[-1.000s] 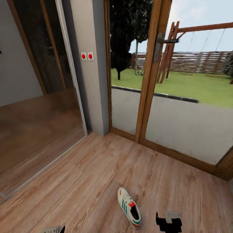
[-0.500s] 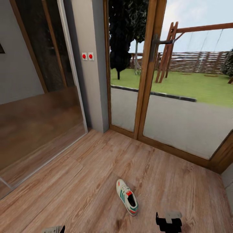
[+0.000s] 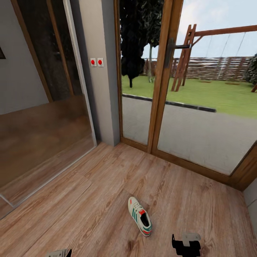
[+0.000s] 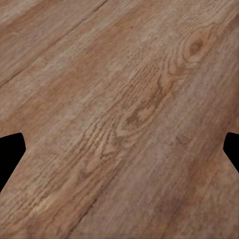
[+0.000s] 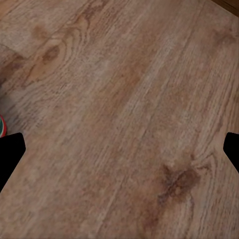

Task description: Pick up the two gym shoes and the two sandals from the corridor floor and place them onto the hallstand (shoe rack) in the corridor, making sure they are on the rack and not on the floor. Arrange them so the two gym shoes are next to each other and the two sandals are next to each other.

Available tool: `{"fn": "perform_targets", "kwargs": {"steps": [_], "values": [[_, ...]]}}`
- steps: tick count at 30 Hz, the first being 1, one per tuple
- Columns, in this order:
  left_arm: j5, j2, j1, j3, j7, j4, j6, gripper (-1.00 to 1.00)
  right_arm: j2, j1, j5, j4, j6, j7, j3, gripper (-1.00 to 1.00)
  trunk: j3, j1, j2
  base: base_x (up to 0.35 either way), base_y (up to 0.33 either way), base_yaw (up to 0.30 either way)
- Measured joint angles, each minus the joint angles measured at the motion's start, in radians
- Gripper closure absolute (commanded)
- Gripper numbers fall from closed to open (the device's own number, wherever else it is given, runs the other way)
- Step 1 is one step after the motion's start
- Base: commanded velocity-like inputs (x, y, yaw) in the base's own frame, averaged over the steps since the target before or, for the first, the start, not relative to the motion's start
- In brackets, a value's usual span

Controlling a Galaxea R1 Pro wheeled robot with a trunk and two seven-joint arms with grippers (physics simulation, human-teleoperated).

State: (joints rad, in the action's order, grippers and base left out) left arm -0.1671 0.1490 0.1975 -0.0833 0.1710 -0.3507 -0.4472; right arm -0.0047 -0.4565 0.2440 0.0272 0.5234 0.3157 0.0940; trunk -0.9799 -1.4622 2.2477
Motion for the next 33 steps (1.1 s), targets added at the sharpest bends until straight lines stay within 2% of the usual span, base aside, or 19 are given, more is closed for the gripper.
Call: {"fn": "perform_targets", "kwargs": {"steps": [24, 30, 32, 33], "values": [[0.001, 0.003, 0.011, 0.002, -0.009, -0.003, 0.014, -1.0, 0.003, 0.0, 0.005, 0.011, -0.008, -0.008, -0.003, -1.0, 0.0, 0.0, 0.0, 0.004, -0.008, 0.0], [0.001, 0.011, 0.072, 0.003, -0.007, -0.013, 0.041, -1.0, 0.003, 0.0, 0.01, 0.133, -0.096, -0.118, -0.003, -1.0, 0.0, 0.0, 0.0, 0.0, 0.0, 0.0], [0.002, 0.012, 0.102, 0.004, -0.007, -0.01, 0.06, -1.0, 0.003, 0.0, 0.011, 0.179, -0.145, -0.158, -0.003, -1.0, 0.0, 0.0, 0.0, 0.0, 0.0, 0.0], [0.002, 0.012, 0.132, 0.004, -0.008, -0.009, 0.087, -1.0, 0.003, 0.0, 0.011, 0.227, -0.2, -0.194, -0.002, -1.0, 0.0, 0.0, 0.0, 0.0, 0.0, 0.0]]}}
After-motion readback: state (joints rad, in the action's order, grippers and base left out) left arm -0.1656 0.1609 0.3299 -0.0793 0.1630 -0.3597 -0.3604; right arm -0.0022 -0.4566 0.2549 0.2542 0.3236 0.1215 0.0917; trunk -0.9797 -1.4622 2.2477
